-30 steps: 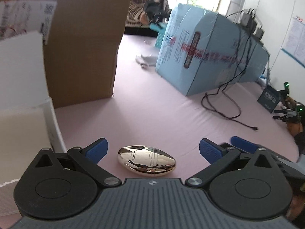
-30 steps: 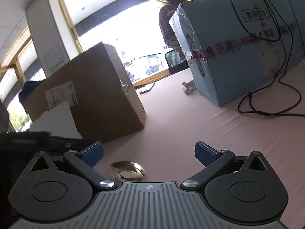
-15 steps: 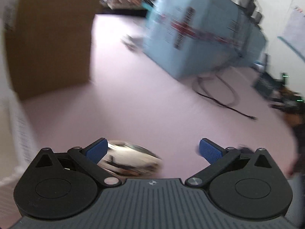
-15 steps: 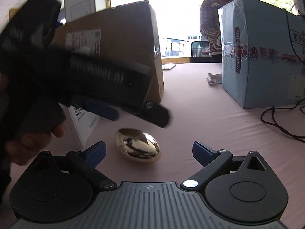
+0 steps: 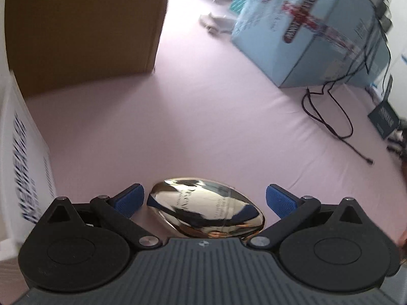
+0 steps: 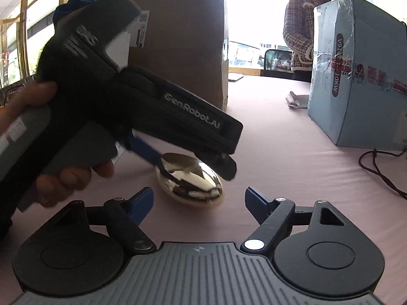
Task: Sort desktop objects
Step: 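Close the left gripper around the gold egg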
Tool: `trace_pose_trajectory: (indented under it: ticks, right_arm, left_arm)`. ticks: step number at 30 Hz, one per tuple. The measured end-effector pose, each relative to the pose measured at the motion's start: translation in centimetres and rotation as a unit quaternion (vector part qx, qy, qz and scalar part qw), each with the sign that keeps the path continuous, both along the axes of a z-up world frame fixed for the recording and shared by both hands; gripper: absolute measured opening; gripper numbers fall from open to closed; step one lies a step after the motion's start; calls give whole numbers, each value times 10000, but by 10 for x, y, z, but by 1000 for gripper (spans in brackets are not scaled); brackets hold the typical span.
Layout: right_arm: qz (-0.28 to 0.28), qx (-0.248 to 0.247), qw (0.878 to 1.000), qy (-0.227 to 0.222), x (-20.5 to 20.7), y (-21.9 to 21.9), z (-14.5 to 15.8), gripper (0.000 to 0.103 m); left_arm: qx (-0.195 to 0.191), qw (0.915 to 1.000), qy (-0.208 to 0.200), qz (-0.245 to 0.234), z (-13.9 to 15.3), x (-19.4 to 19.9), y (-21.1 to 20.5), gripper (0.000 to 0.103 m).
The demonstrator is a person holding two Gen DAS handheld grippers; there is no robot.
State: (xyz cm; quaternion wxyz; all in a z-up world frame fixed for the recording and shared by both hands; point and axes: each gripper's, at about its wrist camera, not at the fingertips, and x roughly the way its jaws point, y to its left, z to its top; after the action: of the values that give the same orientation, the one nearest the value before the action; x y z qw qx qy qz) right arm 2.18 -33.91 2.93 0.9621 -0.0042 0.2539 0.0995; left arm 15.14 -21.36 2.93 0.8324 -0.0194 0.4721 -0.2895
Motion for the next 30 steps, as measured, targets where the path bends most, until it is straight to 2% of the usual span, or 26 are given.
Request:
trace_pose_trajectory:
  ticks: [3, 5, 9, 11, 15, 18, 24, 30]
  right_arm:
    - [71, 25, 9999, 103, 8, 2, -1, 79]
    - [134, 32, 9996, 241, 14, 4, -3, 71]
    - [78, 66, 9992, 395, 23, 4, -4, 67]
    - [47, 225, 9988, 434, 26, 0, -4, 62]
    - [110, 330, 9982, 486, 32, -2, -5, 63]
    - [101, 154, 9989, 430, 32, 5, -5, 63]
    - [93, 192, 9992, 342, 28, 4, -5, 62]
    - [74, 164, 9998, 51, 20, 5, 0, 61]
  left_arm:
    - [31, 9999, -100, -43, 1, -3, -3, 103]
    - [89, 9998, -153, -95, 0, -4, -5, 103]
    - [133, 9993, -199, -287, 1, -8, -5, 98]
    - [166, 9991, -220, -323, 1, -8, -5, 95]
    - [61, 9996, -135, -243, 2, -4, 0, 90]
    - [-5, 9998, -104, -165, 2, -2, 4, 90]
    - [-89, 9997, -149, -161, 3, -3, 5, 90]
    - [-280, 9993, -200, -176, 12, -6, 9, 90]
